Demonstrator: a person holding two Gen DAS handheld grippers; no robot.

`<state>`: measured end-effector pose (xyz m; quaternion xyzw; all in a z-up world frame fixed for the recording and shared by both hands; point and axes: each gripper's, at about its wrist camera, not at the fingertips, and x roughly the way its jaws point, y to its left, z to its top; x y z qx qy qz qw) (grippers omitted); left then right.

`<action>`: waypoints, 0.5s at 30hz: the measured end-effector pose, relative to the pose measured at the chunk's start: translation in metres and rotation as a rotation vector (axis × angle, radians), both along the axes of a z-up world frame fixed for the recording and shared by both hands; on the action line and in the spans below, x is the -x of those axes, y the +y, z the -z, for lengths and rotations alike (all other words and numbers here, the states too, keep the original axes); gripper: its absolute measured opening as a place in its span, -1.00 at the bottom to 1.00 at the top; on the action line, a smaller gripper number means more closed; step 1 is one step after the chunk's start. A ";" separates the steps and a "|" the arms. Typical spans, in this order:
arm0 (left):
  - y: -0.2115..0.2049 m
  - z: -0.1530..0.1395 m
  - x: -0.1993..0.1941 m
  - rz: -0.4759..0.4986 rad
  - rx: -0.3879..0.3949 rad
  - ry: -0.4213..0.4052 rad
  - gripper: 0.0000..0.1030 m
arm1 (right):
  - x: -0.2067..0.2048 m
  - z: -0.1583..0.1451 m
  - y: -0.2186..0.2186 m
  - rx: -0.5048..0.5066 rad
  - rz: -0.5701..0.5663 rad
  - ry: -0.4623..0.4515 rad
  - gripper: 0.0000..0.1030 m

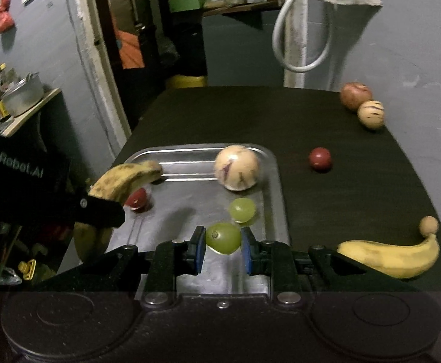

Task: Organize fruits
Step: 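Carry the banana and grape over the tray and open both grippers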

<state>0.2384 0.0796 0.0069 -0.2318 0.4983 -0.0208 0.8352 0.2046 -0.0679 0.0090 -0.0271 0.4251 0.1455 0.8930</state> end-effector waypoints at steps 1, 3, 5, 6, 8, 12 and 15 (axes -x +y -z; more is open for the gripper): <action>0.002 0.002 0.002 -0.008 -0.002 0.005 -0.39 | 0.000 0.002 0.003 0.002 -0.009 0.003 -0.50; 0.007 0.007 0.007 -0.025 -0.008 0.018 -0.39 | -0.001 0.007 0.007 0.006 -0.022 0.011 -0.50; 0.012 0.012 0.010 -0.040 -0.013 0.032 -0.39 | -0.003 0.012 0.010 0.010 -0.033 0.020 -0.50; 0.015 0.016 0.012 -0.047 -0.016 0.040 -0.39 | -0.004 0.015 0.011 0.012 -0.038 0.027 -0.50; 0.018 0.023 0.015 -0.057 -0.019 0.057 -0.39 | -0.007 0.020 0.013 0.017 -0.046 0.034 -0.50; 0.019 0.035 0.018 -0.067 -0.029 0.076 -0.39 | -0.011 0.027 0.016 0.024 -0.065 0.041 -0.50; 0.017 0.041 0.018 -0.065 -0.050 0.073 -0.39 | -0.013 0.031 0.018 0.026 -0.070 0.046 -0.50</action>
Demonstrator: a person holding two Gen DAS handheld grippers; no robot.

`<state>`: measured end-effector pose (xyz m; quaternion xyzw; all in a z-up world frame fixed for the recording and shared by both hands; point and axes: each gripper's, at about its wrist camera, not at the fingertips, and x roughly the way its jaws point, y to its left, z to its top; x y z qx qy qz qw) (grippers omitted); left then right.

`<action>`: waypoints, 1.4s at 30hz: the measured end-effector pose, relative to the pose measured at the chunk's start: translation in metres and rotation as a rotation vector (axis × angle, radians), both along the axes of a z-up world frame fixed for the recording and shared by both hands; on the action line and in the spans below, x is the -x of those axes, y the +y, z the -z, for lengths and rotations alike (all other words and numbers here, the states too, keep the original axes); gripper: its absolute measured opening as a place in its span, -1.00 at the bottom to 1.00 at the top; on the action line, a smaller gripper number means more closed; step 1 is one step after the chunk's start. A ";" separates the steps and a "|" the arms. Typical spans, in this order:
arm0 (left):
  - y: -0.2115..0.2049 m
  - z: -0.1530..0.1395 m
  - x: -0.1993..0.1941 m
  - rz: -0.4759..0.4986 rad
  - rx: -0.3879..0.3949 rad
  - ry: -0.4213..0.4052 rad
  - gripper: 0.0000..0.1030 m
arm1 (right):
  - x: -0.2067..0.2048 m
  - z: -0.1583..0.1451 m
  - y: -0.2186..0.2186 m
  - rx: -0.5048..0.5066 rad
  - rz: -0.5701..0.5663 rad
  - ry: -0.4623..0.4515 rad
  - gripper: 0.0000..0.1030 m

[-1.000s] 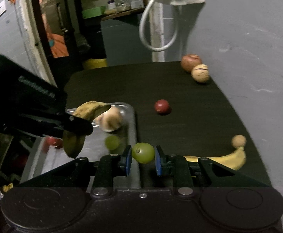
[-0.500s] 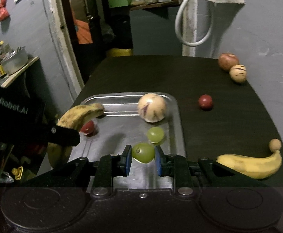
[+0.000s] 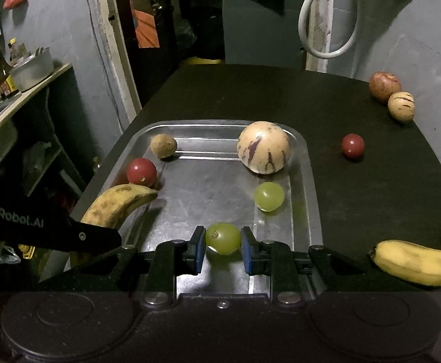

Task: Organize fruits
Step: 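Carry the banana and grape over the tray and open both grippers, then lift both tools from the tray and move them toward the large banana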

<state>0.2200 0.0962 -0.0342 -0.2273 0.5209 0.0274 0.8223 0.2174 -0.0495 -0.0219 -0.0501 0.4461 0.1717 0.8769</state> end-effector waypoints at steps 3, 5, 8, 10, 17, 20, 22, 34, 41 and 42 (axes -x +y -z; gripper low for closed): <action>-0.002 0.004 0.000 0.004 -0.011 0.002 -0.39 | -0.001 0.003 0.001 0.002 -0.001 0.006 -0.50; -0.002 0.007 0.000 0.004 -0.017 0.005 -0.39 | 0.000 0.005 0.001 0.003 0.000 0.009 -0.50; -0.001 0.010 0.000 0.004 -0.015 0.009 -0.39 | 0.001 0.006 0.001 0.005 0.000 0.009 -0.49; -0.002 0.011 0.000 0.007 -0.016 0.011 -0.38 | 0.001 0.006 0.001 0.006 0.000 0.009 -0.48; -0.001 0.013 0.000 0.013 -0.001 0.024 -0.37 | 0.003 0.003 -0.002 0.006 0.016 0.015 -0.23; 0.001 0.012 0.002 0.007 0.011 0.018 -0.36 | 0.008 -0.004 -0.005 0.001 0.023 0.006 -0.07; 0.002 0.009 0.004 0.009 0.013 0.012 -0.26 | 0.013 -0.010 -0.009 -0.004 0.030 0.000 0.07; 0.009 -0.025 0.031 0.038 -0.061 -0.054 0.63 | 0.049 -0.039 -0.026 -0.024 0.088 -0.012 0.69; 0.013 -0.024 0.063 0.109 -0.111 0.007 0.96 | 0.078 -0.045 -0.035 -0.028 0.095 0.038 0.93; 0.013 -0.022 0.068 0.124 -0.108 0.021 0.97 | 0.081 -0.046 -0.036 -0.027 0.102 0.047 0.94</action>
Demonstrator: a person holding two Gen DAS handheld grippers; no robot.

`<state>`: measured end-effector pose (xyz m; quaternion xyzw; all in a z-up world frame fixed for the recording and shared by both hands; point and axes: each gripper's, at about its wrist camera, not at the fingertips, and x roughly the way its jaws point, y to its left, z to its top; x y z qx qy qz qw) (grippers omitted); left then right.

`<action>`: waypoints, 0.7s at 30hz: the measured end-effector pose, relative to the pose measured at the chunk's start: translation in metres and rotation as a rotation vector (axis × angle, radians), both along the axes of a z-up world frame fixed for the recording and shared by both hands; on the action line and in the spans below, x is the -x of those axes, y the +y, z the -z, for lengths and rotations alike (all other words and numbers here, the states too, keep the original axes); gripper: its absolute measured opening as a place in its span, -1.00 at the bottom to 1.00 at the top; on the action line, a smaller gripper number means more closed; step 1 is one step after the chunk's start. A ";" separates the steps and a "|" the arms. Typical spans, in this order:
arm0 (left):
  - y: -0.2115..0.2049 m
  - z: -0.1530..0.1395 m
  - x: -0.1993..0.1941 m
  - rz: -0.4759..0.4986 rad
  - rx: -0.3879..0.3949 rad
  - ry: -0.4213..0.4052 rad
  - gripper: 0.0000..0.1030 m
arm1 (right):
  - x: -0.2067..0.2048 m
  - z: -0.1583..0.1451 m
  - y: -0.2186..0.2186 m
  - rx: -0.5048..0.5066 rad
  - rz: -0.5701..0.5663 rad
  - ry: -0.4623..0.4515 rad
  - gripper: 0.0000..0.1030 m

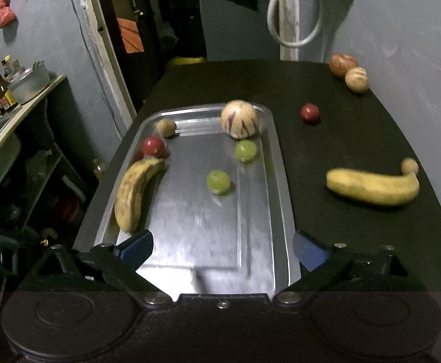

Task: Organize fruits
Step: 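Lift both tools from the tray and move them toward the large banana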

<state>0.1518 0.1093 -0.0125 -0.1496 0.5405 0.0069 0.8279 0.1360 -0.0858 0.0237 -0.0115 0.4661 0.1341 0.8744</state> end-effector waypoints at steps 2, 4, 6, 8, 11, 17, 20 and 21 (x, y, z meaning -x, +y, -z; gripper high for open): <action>-0.001 0.004 0.009 0.023 0.002 0.026 0.99 | 0.006 0.000 -0.004 0.006 0.017 0.024 0.95; -0.004 0.007 0.016 0.049 0.003 0.052 0.99 | 0.012 0.000 -0.009 0.014 0.045 0.045 0.96; -0.006 0.012 0.019 0.067 0.004 0.082 0.99 | 0.017 0.001 -0.014 0.018 0.068 0.063 0.96; -0.009 0.015 0.020 0.085 0.001 0.109 0.99 | 0.023 0.001 -0.020 0.030 0.095 0.078 0.96; -0.014 0.015 0.020 0.117 -0.017 0.124 0.99 | 0.028 0.002 -0.031 0.042 0.139 0.096 0.96; -0.032 0.011 0.018 0.202 -0.056 0.118 0.99 | 0.035 0.002 -0.052 0.052 0.237 0.112 0.96; -0.041 0.009 0.016 0.244 -0.077 0.112 0.99 | 0.038 0.002 -0.061 0.059 0.280 0.114 0.96; -0.044 0.008 0.016 0.258 -0.082 0.109 0.99 | 0.038 0.002 -0.063 0.060 0.292 0.114 0.96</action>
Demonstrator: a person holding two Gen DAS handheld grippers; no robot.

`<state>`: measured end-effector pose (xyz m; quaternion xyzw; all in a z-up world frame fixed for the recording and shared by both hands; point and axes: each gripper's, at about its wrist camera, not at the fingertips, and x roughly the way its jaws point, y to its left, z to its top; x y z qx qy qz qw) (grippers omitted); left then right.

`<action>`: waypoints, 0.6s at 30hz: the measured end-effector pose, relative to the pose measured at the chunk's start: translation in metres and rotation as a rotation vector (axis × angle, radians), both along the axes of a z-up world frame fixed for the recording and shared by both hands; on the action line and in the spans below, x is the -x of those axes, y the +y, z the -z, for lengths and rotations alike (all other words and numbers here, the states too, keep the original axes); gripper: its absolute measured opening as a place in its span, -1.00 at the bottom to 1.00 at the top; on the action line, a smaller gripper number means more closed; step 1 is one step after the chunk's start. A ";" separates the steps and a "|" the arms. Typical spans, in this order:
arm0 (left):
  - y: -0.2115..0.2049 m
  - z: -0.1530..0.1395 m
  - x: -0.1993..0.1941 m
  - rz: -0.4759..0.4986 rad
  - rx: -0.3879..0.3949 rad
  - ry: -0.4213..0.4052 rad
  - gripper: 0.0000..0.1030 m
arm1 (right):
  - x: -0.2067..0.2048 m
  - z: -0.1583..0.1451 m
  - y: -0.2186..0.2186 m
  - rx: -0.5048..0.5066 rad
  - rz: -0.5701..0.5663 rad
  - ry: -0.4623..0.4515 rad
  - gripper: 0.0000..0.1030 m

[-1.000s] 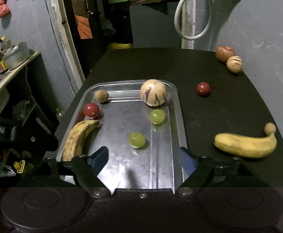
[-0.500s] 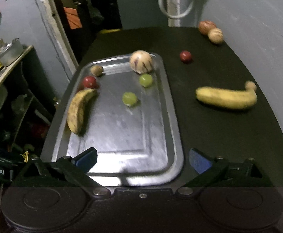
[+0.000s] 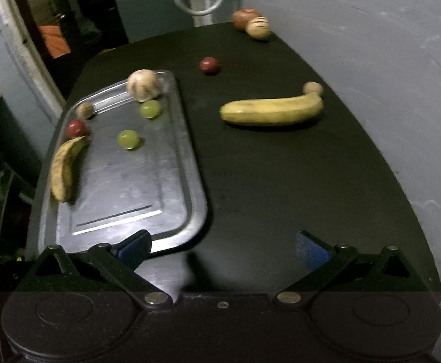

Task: Organize fruits
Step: 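Lift both tools from the tray and move them toward the large banana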

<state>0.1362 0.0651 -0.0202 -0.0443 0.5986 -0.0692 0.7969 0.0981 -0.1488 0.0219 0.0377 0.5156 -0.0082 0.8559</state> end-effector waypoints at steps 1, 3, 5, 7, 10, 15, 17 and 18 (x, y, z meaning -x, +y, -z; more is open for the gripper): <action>-0.003 -0.001 -0.001 0.011 -0.003 -0.002 0.99 | 0.001 0.000 -0.003 0.003 0.014 -0.001 0.96; -0.009 -0.001 -0.001 0.033 -0.011 -0.005 0.99 | 0.003 0.000 -0.010 0.003 0.038 -0.005 0.96; -0.013 -0.002 -0.002 0.053 -0.018 -0.004 0.99 | 0.005 0.000 -0.016 0.002 0.059 -0.007 0.97; -0.019 -0.002 -0.003 0.075 -0.024 -0.001 0.99 | 0.006 0.001 -0.022 0.001 0.079 -0.007 0.97; -0.028 -0.003 -0.005 0.109 -0.037 0.003 0.99 | 0.008 0.002 -0.029 -0.003 0.106 -0.009 0.99; -0.044 -0.003 -0.007 0.162 -0.043 0.014 0.99 | 0.011 0.001 -0.041 -0.011 0.141 -0.039 0.99; -0.051 -0.003 -0.007 0.184 -0.051 0.016 0.99 | 0.011 0.001 -0.045 -0.017 0.155 -0.050 0.99; -0.054 -0.003 -0.008 0.195 -0.055 0.016 0.99 | 0.011 0.001 -0.046 -0.020 0.160 -0.054 0.99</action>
